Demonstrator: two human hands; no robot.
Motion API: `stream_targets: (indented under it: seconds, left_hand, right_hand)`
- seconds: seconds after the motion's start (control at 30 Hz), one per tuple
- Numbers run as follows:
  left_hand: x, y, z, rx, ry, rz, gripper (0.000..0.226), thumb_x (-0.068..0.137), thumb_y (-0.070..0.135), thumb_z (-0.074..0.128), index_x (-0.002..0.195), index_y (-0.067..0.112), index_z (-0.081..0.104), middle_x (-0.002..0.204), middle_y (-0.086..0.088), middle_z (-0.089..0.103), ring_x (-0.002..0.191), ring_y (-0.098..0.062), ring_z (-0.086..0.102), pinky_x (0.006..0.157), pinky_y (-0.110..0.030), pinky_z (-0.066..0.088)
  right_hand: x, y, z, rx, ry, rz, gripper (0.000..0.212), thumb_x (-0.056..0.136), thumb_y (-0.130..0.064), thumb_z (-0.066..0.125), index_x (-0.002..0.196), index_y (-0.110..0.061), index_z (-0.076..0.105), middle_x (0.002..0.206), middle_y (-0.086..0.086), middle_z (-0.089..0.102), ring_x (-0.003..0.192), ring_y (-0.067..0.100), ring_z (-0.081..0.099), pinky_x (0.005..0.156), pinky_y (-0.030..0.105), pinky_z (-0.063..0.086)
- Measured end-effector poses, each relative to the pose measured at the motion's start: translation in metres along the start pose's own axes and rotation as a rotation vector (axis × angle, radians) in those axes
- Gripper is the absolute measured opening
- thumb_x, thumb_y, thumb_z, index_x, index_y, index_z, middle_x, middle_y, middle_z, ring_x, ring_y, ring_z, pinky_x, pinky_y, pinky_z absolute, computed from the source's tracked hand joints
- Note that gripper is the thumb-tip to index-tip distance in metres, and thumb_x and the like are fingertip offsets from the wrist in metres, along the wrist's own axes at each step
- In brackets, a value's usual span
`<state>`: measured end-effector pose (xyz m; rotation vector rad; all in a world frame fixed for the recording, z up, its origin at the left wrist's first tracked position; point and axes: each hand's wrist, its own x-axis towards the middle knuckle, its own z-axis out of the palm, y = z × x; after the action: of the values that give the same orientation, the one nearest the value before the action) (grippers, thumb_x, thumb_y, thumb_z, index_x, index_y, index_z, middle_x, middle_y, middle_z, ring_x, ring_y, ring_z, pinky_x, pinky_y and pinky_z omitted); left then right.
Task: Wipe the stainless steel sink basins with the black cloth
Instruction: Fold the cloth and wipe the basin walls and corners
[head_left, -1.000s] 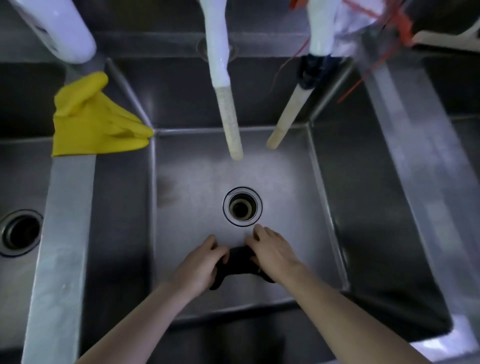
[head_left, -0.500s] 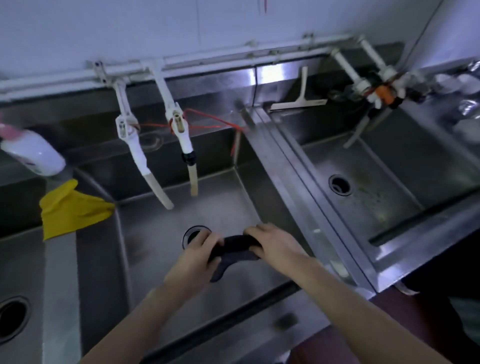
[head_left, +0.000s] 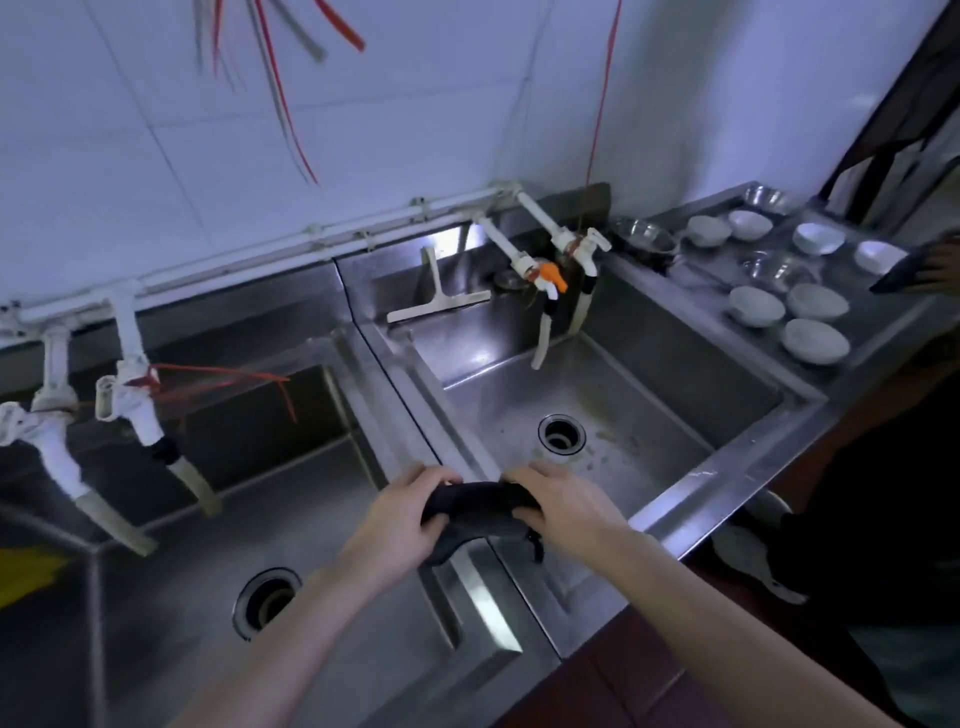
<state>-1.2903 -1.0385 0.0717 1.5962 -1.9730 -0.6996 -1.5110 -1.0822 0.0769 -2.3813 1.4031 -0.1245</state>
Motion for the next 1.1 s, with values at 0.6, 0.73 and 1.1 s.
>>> stream_targets:
  seconds: [0.6,0.73,1.1]
  left_hand:
    - [0.148,0.058,0.13,0.041,-0.137,-0.056,0.031,0.072,0.021,0.051,0.101,0.03,0.052,0.103,0.01,0.049,0.09,-0.01,0.052,0.078,-0.026,0.044]
    - [0.174,0.041,0.149,0.015,-0.161,-0.096,0.03,0.071,0.03,0.044,0.099,0.023,0.054,0.1,0.004,0.049,0.088,-0.015,0.051,0.078,-0.026,0.043]
    - [0.207,-0.009,0.191,0.059,-0.147,-0.405,0.028,0.075,0.011,0.05,0.092,0.032,0.044,0.094,0.014,0.042,0.08,-0.013,0.049,0.067,-0.032,0.045]
  right_hand:
    - [0.026,0.197,-0.034,0.042,-0.118,0.046,0.036,0.093,-0.02,0.051,0.128,-0.029,0.047,0.124,-0.003,0.049,0.114,0.02,0.046,0.081,0.033,0.043]
    - [0.051,0.218,-0.023,0.037,-0.197,0.07,0.034,0.092,-0.018,0.052,0.124,-0.029,0.049,0.119,-0.004,0.05,0.11,0.019,0.046,0.086,0.036,0.046]
    - [0.134,0.255,0.025,0.003,-0.387,-0.014,0.035,0.085,-0.016,0.055,0.118,-0.023,0.051,0.118,0.001,0.051,0.108,0.023,0.05,0.082,0.036,0.047]
